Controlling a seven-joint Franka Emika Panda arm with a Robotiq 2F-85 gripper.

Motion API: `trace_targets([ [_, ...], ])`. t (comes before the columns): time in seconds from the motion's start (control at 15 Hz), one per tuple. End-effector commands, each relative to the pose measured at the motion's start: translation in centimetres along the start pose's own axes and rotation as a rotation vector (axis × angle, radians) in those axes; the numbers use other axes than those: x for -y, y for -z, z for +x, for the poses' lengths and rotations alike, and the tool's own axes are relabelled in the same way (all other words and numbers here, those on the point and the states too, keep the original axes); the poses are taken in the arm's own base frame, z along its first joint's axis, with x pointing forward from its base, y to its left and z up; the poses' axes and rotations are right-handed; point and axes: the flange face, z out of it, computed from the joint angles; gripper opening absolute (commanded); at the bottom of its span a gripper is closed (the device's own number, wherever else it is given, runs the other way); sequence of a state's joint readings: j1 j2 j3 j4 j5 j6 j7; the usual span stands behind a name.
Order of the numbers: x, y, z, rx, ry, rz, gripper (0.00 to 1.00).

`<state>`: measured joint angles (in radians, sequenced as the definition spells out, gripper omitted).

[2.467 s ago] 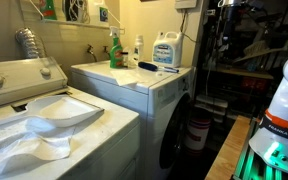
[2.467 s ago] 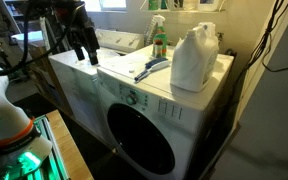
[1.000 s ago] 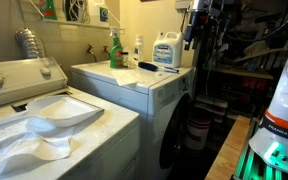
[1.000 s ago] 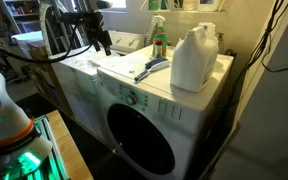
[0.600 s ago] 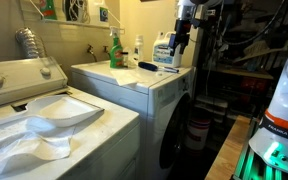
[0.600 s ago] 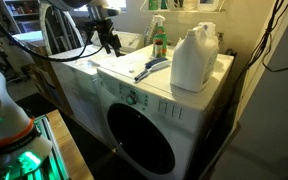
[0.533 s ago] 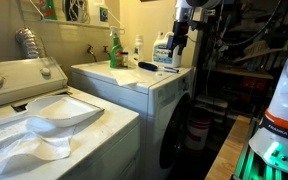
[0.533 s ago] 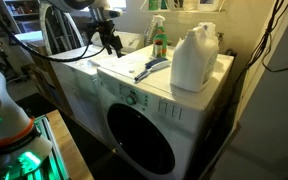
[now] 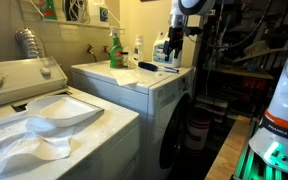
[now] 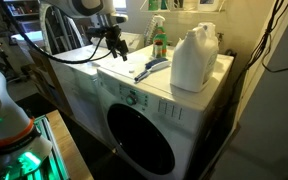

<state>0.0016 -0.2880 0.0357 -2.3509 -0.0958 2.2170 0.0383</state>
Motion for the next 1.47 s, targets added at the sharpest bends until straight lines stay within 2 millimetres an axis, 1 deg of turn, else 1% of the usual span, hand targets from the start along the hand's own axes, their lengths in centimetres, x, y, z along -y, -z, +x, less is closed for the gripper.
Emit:
trace_targets([
  [0.0,0.0,0.1,0.0,0.0,0.0,0.0,1.0],
  [0.07,0.1,-0.1,0.2,0.004,0.002,0.029,1.0],
  [0.4,0.5,-1.0,0.5,-0.009,0.017,0.062,1.0],
  [0.87,-0.2,-3.1,1.1,0.001,0.006,0.099,1.0],
  [1.13,-0.8,-4.6,1.8,-0.001,-0.02,0.112,1.0],
  [1.4,-1.0,-5.9,2.5,0.008,-0.041,0.116,1.0],
])
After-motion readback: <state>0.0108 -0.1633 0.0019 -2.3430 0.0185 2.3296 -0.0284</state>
